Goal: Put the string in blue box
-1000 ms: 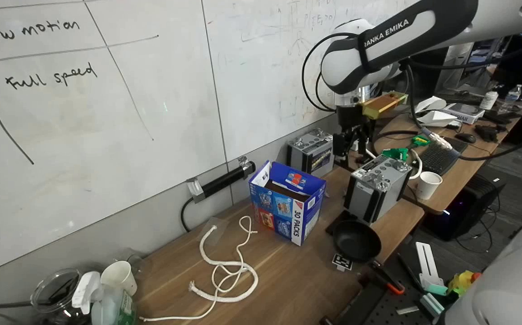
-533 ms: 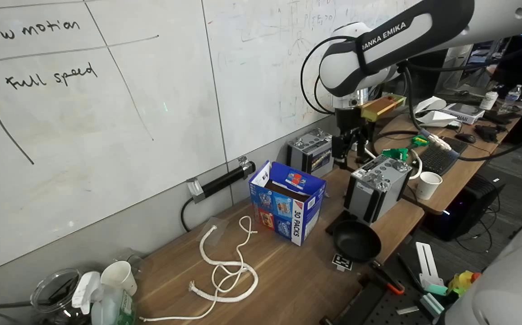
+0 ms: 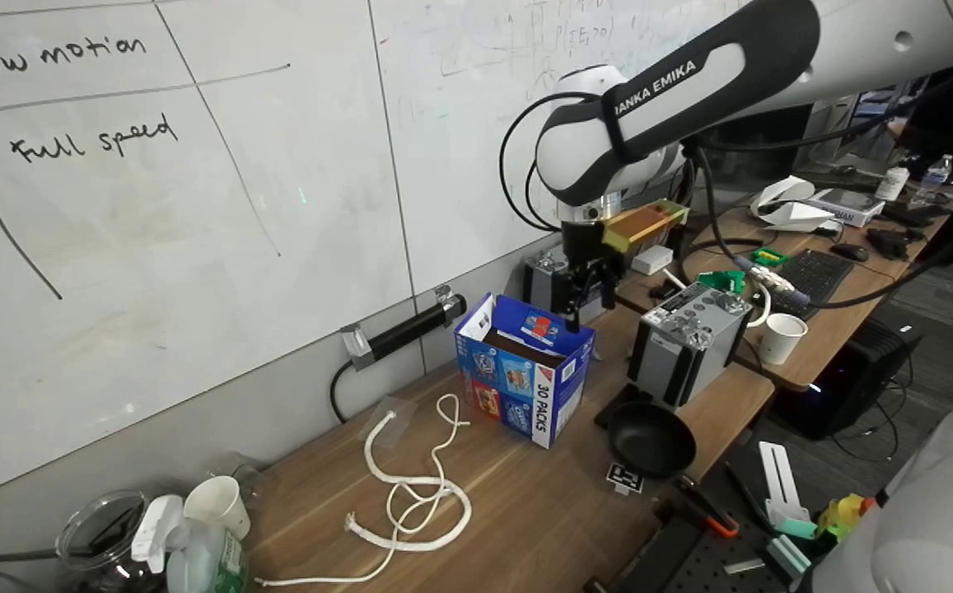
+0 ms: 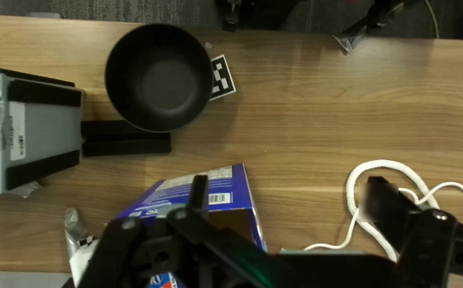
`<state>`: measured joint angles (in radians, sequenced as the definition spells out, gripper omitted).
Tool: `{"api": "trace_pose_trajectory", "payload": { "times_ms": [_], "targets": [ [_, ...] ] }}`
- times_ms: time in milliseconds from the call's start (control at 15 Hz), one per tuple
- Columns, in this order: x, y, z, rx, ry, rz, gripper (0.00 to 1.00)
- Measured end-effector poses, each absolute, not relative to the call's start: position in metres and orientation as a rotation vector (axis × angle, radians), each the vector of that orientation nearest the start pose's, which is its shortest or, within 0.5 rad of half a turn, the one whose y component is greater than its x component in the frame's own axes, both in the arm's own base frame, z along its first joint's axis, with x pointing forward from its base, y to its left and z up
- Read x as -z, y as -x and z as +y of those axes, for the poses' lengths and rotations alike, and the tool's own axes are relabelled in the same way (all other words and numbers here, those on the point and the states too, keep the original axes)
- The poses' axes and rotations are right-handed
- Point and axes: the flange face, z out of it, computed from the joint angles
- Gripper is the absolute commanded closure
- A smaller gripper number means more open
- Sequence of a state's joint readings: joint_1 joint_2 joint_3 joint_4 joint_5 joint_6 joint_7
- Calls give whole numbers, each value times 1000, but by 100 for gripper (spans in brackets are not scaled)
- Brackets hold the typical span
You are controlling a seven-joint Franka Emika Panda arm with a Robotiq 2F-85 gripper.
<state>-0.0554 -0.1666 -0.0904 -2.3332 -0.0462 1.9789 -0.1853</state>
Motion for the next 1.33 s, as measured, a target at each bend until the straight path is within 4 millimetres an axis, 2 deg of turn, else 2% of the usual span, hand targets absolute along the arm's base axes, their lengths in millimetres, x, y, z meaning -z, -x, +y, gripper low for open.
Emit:
{"api": "trace_pose_trajectory", "payload": {
  "times_ms": [200, 600, 867, 1333],
  "targets": [
    [-367, -465, -38, -234, 3094, -66, 0],
    [-305, -488, 15, -149, 3029, 75, 0],
    [-262, -506, 41, -127, 3016, 310, 0],
    [-198, -539, 92, -259, 2899, 720, 0]
  ]
}}
